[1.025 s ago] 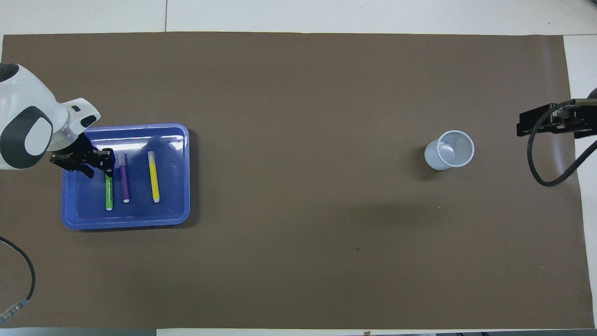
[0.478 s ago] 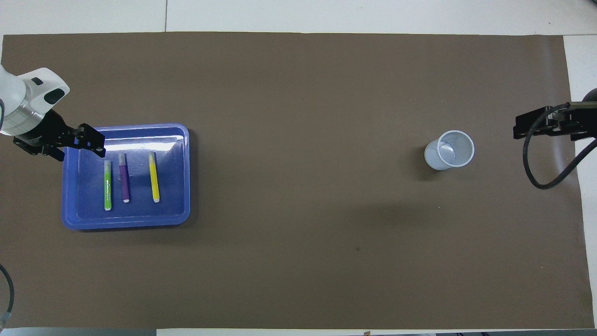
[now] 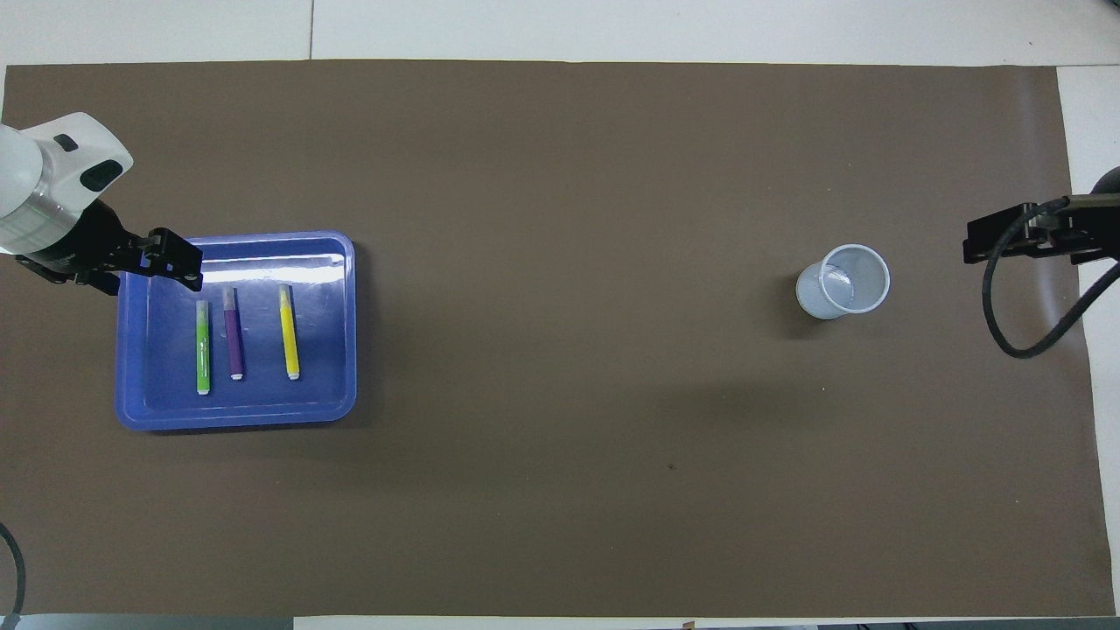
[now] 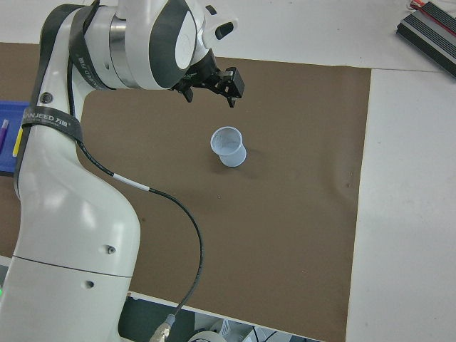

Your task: Right arm passes pens to left for tray arrangement

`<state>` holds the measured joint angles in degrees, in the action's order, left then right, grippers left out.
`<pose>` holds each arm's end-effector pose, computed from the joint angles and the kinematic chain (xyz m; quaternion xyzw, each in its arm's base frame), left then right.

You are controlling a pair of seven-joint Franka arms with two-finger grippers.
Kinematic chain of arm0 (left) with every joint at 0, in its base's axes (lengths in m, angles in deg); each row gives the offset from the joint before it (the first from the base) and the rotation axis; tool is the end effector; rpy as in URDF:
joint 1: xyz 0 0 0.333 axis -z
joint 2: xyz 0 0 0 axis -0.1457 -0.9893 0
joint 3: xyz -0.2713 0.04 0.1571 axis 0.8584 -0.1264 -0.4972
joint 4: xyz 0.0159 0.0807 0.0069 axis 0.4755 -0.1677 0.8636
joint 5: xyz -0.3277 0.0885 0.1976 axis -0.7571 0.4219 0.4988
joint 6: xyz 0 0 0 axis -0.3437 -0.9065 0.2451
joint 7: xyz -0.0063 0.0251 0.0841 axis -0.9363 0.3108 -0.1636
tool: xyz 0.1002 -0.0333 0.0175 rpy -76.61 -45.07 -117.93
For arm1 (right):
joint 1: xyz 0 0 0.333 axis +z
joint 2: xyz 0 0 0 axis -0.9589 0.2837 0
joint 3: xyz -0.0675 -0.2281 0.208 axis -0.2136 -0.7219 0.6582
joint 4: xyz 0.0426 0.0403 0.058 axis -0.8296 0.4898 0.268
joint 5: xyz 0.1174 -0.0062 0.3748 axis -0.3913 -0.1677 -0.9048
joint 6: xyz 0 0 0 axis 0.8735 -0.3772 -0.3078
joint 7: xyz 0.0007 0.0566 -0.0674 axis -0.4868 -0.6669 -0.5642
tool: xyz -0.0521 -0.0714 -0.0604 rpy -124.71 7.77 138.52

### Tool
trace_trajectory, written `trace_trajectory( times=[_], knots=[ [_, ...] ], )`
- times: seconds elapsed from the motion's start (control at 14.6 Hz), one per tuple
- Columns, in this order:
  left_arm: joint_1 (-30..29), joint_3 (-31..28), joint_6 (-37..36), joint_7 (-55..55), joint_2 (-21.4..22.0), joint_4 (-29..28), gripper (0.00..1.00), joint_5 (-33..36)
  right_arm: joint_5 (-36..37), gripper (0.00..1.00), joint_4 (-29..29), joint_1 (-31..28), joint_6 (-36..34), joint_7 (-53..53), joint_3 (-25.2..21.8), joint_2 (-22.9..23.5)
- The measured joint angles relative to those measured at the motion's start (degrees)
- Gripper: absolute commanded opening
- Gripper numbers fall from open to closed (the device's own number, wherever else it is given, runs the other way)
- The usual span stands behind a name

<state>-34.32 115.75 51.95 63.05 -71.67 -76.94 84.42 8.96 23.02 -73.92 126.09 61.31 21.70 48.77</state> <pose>0.5915 -0.0232 0.4876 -0.9943 0.0161 0.1047 0.0085 0.5551 0.0012 0.6259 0.9997 -0.0189 0.0050 0.0144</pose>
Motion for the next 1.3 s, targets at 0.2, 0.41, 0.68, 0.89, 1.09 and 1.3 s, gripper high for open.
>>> trace_trajectory(
  times=[0.2, 0.41, 0.68, 0.89, 1.09, 1.3],
  knots=[
    [0.0, 0.0, -0.2, 0.0, 1.1, -0.1, 1.00, -0.1, 0.0, 1.00, 0.0, 0.0, 0.0, -0.1, 0.0, 0.0],
    [1.8, -0.1, -0.8, -0.2, 3.5, -0.2, 1.00, -0.4, 0.0, 1.00, 0.0, 0.0, 0.0, -0.1, -0.1, 0.0],
    [13.3, -9.0, -7.4, 0.0, 8.6, 0.6, 1.00, -1.9, 0.0, 1.00, 0.0, 0.0, 0.0, -0.1, -0.3, 0.0],
    [21.1, -19.7, -11.7, -0.2, 12.8, 1.8, 1.00, -6.4, 0.0, 1.00, 0.0, 0.0, 0.0, -0.1, -0.3, 0.0],
    [27.9, -26.8, -11.5, -0.5, 16.2, -1.2, 1.00, -7.2, 0.0, 1.00, 0.1, 0.0, 0.0, -0.1, -0.3, 0.0],
    [29.1, -27.7, -7.2, -0.6, 15.2, -1.7, 1.00, -7.2, 0.0, 1.00, 0.1, 0.0, 0.0, -0.1, -0.3, 0.0]
  ],
)
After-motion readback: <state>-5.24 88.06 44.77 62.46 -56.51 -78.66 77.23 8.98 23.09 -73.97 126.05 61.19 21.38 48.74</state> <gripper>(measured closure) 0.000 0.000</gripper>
